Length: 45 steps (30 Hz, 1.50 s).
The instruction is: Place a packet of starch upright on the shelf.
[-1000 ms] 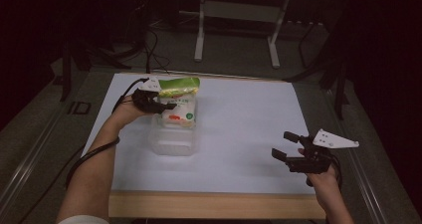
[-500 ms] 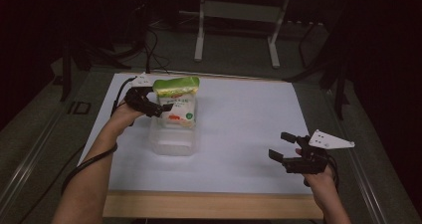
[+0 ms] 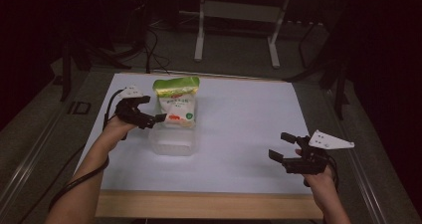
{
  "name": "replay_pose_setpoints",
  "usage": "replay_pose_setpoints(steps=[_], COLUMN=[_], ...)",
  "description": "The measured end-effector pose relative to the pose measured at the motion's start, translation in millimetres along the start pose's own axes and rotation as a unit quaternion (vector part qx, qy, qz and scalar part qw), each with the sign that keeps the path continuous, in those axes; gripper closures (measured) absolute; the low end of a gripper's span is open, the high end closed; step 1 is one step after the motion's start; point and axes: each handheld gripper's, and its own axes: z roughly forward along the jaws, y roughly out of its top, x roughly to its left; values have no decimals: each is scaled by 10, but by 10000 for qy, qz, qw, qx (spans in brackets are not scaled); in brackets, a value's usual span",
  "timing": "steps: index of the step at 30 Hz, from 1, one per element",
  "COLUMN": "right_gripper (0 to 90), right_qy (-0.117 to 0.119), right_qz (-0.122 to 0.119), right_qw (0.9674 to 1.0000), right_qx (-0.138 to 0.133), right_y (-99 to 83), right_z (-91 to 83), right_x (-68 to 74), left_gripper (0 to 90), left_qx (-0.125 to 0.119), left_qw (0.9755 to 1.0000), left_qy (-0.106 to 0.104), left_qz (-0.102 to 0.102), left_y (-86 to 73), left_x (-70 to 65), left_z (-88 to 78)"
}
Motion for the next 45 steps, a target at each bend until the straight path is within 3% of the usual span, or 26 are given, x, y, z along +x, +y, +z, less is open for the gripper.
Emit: replay_pose_setpoints(steps=[6, 10, 17, 21, 23, 24, 29, 32, 39, 43, 45], right_gripper=[162, 162, 162, 162, 162, 161, 161, 161, 161, 162, 162], right_qy=[1, 23, 16, 18, 34, 39, 57, 83, 180, 237, 243], right_qz=[12, -17, 13, 5, 8, -12, -11, -12, -199, -205, -247], right_qw=[10000, 10000, 10000, 10000, 10000, 10000, 10000, 10000, 9996, 9994, 9993], right_qx=[20, 32, 29, 62, 64, 87, 68, 32, 110, 131, 160], right_y=[-7, -6, -17, -34, -37, -41, -50, -67, -122, -151, -182], right_z=[21, 28, 23, 37, 41, 44, 40, 54, 154, 196, 239], right_x=[-6, 10, 2, 9, 13, 21, 28, 41, 116, 149, 178], left_gripper=[0, 0, 0, 0, 0, 0, 0, 0, 0, 0, 0], left_qx=[-193, -218, -328, -530, -530, -527, -561, -656, -482, -463, -470], left_qw=[9998, 9996, 9994, 9981, 9981, 9973, 9958, 9934, 9920, 9910, 9894], left_qy=[23, 4, -65, -305, -305, -504, -716, -931, -1111, -1200, -1335], left_qz=[-21, -185, -25, 7, 7, 36, 122, 140, 349, 359, 335], left_y=[-74, -143, -260, -275, -275, -289, -316, -338, -368, -398, -425], left_x=[-134, -236, -443, -624, -624, -768, -931, -1061, -1266, -1334, -1408], left_z=[-218, -322, -426, -518, -518, -530, -514, -462, -241, -133, -40])
